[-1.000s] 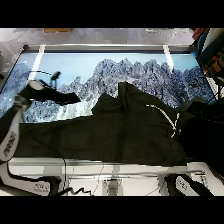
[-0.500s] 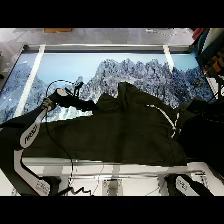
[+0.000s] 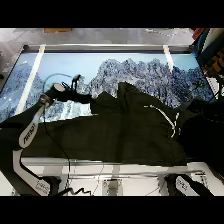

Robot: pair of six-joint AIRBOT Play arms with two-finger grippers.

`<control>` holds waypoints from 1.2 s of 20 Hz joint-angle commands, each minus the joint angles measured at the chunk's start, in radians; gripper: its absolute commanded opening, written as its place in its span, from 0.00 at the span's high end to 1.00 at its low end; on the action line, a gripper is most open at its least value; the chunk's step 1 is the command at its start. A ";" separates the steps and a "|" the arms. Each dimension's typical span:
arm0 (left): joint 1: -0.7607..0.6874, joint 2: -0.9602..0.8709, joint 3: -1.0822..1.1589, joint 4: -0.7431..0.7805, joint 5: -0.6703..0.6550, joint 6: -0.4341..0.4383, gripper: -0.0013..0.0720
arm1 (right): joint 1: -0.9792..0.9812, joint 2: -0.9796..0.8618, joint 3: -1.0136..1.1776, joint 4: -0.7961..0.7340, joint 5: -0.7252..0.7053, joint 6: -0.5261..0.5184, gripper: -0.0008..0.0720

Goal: Fold the clothes and pants, and hang the long-sleeved shirts on hangers.

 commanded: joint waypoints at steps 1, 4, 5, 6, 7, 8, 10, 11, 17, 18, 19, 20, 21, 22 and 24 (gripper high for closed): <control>0.076 0.063 0.141 -0.006 0.008 0.002 0.96 | 0.001 -0.002 -0.002 -0.060 -0.103 -0.001 0.34; 0.164 0.128 0.230 -0.006 0.009 0.002 0.96 | -0.008 -0.006 -0.008 -0.121 -0.224 -0.001 0.43; 0.196 0.152 0.245 -0.006 0.013 0.002 0.96 | -0.008 -0.011 -0.008 -0.121 -0.246 0.000 0.43; 0.230 0.175 0.251 -0.005 0.019 0.005 0.96 | -0.008 -0.021 -0.008 -0.121 -0.266 0.000 0.43; 0.261 0.195 0.252 -0.005 0.023 0.005 0.96 | -0.008 -0.034 -0.008 -0.124 -0.280 0.000 0.48; 0.291 0.212 0.252 0.001 0.023 0.005 0.96 | -0.008 -0.052 -0.008 -0.130 -0.290 0.000 0.57; 0.347 0.246 0.252 0.080 0.022 0.004 0.96 | -0.008 -0.098 -0.008 -0.128 -0.293 0.000 0.63; 0.367 0.258 0.252 0.137 0.022 0.004 0.96 | -0.008 -0.123 -0.008 -0.120 -0.289 0.002 0.63; 0.453 0.278 0.253 0.285 0.027 0.000 0.96 | -0.007 -0.195 -0.008 0.017 -0.312 -0.001 0.63; 0.459 0.283 0.253 0.282 0.053 0.000 0.96 | -0.007 -0.197 -0.008 0.028 -0.326 -0.001 0.63; 0.461 0.295 0.253 0.283 0.086 0.000 0.96 | -0.007 -0.197 -0.008 0.032 -0.335 -0.002 0.63; 0.463 0.309 0.253 0.283 0.117 0.001 0.96 | -0.007 -0.197 -0.008 0.035 -0.338 -0.013 0.63; 0.463 0.328 0.253 0.284 0.146 0.001 0.96 | -0.007 -0.197 -0.008 0.034 -0.337 -0.032 0.63; 0.467 0.347 0.253 0.291 0.167 0.001 0.96 | -0.007 -0.197 -0.008 0.034 -0.337 -0.049 0.63; 0.470 0.389 0.253 0.378 0.191 0.001 0.96 | -0.007 -0.197 -0.008 0.034 -0.337 -0.079 0.63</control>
